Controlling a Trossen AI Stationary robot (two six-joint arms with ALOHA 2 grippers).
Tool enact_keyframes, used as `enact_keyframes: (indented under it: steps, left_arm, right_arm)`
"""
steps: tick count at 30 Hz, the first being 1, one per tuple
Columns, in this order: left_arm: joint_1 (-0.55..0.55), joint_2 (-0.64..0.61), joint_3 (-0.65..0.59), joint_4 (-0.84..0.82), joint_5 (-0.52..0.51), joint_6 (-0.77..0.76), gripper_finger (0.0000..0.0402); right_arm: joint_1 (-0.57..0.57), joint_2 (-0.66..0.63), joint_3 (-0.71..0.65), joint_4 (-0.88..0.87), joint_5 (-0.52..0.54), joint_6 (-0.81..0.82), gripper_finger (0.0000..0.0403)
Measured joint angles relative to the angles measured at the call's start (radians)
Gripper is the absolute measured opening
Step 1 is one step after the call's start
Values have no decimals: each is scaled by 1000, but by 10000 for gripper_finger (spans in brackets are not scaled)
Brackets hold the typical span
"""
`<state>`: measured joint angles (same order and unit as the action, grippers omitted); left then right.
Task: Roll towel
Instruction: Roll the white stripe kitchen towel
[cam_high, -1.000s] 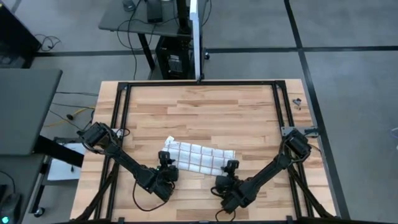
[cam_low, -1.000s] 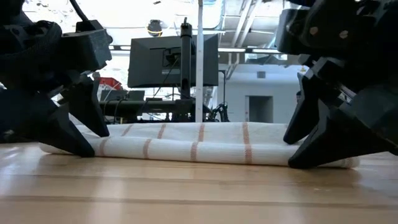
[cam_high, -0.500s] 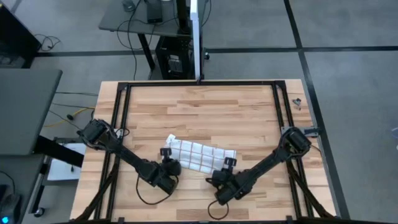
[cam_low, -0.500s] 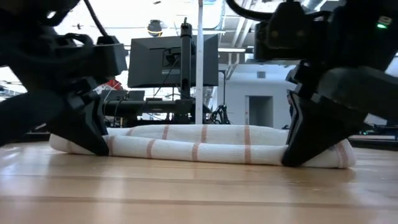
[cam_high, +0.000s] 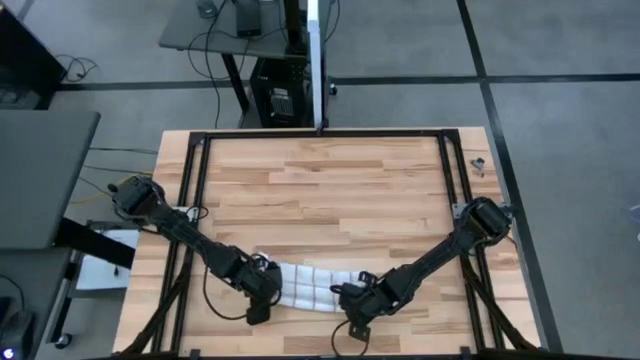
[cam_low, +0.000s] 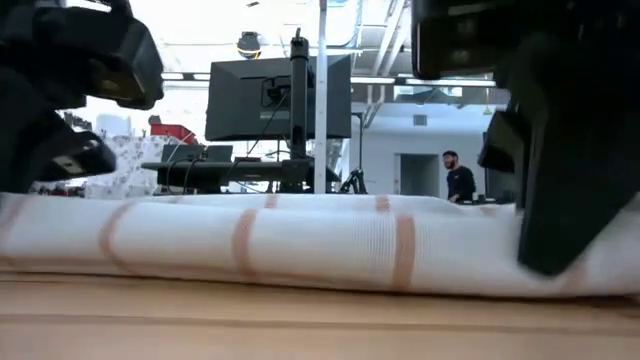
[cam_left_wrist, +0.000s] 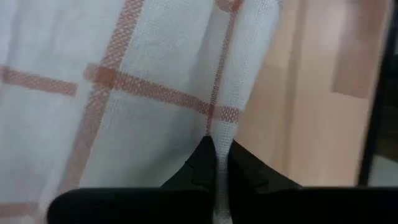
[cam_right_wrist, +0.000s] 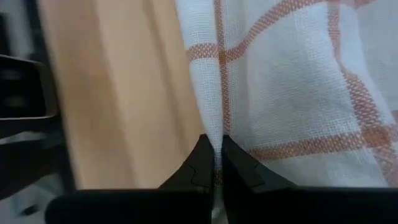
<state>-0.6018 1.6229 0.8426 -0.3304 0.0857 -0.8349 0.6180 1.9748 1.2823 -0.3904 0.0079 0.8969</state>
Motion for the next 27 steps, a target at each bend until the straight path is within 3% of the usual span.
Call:
enact_keyframes:
  steps: [4, 10, 19, 25, 27]
  left_arm:
    - [17, -81, -16, -1, 38, 2, 0]
    - [130, -181, -54, -5, 159, 82, 0]
    - [307, -190, -247, 213, 280, 112, 0]
    - [397, -190, -274, 241, 291, 166, 0]
    - [423, -190, -274, 243, 341, 167, 0]
  right_arm:
    - [-17, -57, -1, -14, -43, -4, 1]
    - [-100, -120, -26, -25, -195, -62, 0]
    - [-256, -209, -311, 258, -336, 27, 0]
    - [-351, -223, -415, 387, -496, 84, 0]
    - [-379, -223, -439, 450, -559, 125, 0]
